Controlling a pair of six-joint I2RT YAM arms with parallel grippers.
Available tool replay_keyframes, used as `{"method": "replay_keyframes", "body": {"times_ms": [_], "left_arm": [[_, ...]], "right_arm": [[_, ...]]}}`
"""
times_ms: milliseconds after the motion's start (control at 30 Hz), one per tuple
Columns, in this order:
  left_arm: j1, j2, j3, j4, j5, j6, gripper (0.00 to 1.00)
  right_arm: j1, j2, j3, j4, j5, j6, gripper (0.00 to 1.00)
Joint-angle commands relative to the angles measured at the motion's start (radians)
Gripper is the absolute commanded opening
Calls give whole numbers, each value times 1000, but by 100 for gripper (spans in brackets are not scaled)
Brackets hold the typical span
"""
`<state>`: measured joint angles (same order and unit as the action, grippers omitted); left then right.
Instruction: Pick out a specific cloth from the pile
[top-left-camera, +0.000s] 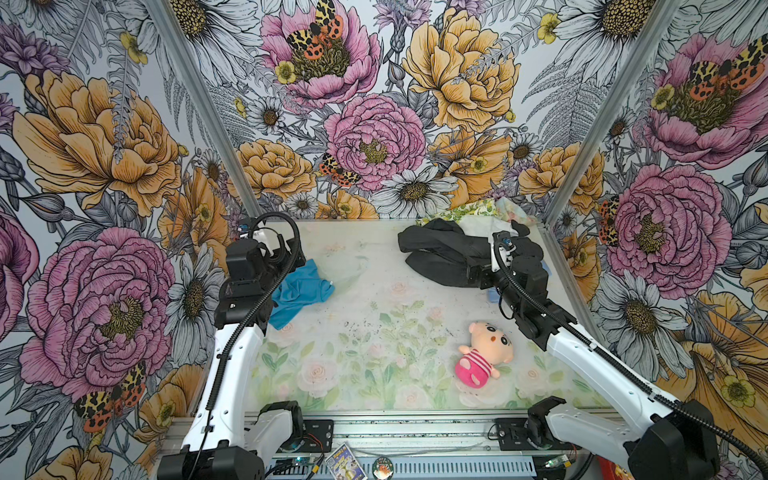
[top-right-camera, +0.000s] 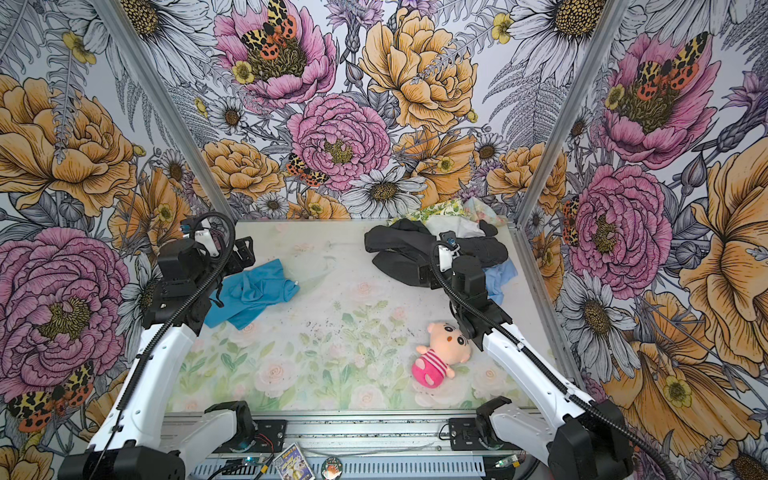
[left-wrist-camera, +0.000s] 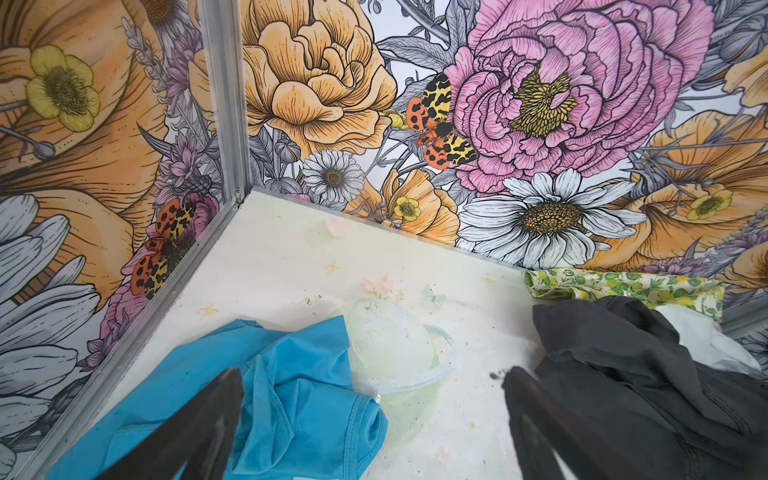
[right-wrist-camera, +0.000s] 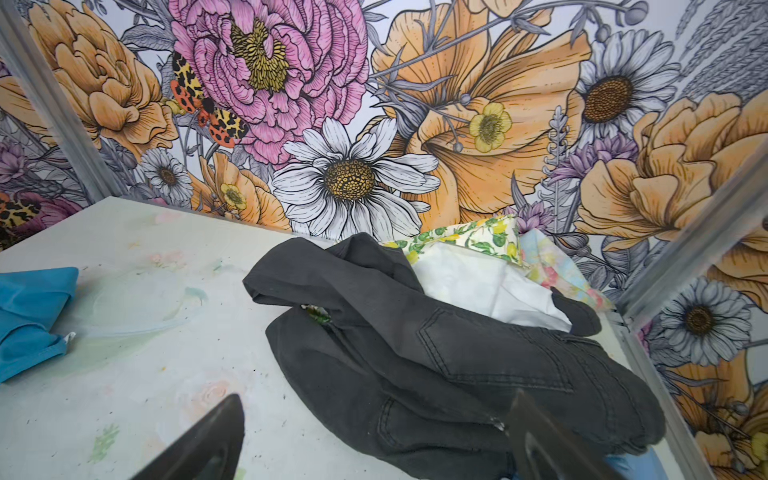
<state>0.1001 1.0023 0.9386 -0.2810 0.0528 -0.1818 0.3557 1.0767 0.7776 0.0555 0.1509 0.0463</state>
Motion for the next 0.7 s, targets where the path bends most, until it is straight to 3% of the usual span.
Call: {"method": "replay_keyframes", "body": {"times_ms": [0,200,300,667], "left_arm": [[-8,-38,-133,202,-10,52,99],[-8,-11,-372,508,-109,84,99],[-12,61,-395,554,-139,85,99],[-3,279,-502,872,-75,87,99]], "right_arm": [[-45,-38,-51,73,27,-11,99],[-131,-54,-174,188,41,0,99],[-174,-43,-233,260,39,8,99],[-319,120,-396,552,-1,25,100]]}}
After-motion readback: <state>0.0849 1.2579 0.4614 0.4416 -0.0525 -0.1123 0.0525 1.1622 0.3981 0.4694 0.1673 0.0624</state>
